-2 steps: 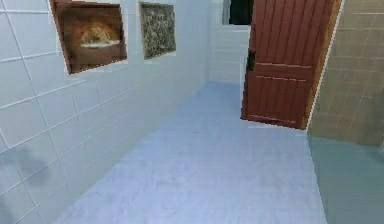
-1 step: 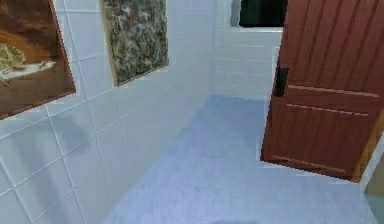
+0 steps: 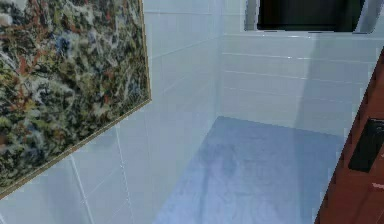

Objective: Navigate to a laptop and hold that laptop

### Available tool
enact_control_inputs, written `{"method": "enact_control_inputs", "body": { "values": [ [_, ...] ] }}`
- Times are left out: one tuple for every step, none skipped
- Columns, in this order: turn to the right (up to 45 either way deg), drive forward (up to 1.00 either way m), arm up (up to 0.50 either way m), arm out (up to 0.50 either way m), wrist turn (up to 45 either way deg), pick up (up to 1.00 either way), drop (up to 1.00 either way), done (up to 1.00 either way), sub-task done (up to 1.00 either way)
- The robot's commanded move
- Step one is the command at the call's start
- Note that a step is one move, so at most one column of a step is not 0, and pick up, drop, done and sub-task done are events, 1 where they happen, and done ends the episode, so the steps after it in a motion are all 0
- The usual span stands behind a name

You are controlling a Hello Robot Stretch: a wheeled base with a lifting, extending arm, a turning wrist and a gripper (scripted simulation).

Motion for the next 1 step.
{"method": "enact_control_inputs", "body": {
  "values": [
    [3.0,0.0,0.0,0.0,0.0,0.0,0.0,0.0,0.0]
  ]
}}
